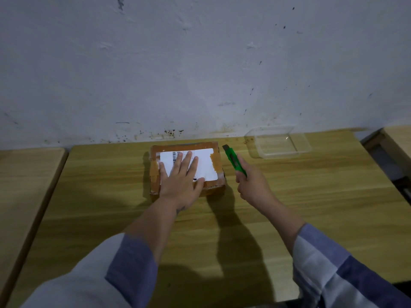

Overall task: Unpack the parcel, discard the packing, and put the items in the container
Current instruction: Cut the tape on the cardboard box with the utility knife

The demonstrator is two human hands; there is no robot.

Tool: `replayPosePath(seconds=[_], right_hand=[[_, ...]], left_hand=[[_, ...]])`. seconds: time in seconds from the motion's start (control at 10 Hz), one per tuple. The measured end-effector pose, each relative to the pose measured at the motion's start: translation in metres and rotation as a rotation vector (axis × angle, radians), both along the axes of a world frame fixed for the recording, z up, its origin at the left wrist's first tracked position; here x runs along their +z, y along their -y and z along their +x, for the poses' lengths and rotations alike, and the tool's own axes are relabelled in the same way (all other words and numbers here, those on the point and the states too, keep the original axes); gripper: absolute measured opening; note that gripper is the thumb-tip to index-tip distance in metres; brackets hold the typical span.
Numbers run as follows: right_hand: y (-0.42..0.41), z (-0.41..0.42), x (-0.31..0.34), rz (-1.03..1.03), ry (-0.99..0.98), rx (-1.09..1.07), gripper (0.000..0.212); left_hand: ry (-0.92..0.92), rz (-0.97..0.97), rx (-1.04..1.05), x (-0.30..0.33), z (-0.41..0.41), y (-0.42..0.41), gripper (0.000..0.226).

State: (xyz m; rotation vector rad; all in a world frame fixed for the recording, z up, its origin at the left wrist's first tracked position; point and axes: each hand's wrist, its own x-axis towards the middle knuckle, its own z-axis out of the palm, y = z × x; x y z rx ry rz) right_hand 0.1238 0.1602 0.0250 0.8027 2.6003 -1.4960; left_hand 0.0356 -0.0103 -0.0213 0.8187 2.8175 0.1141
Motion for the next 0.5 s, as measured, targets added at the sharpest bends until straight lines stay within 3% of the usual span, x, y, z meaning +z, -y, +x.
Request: replayPosePath(seconds=[0.1,0.5], right_hand=[[0.006,-0.002,-0.003,0.129,-0.011,0.011,0.051],[0.026,-0.003,0.007,0.296,0.045,-0.027,0.049]], left_hand=[[0.001,-0.004,-0.002,-0.001,0.0,0.0,0.065],[0.023,-0.007,0.002,-0.001,0.0,-0.001,0.065]])
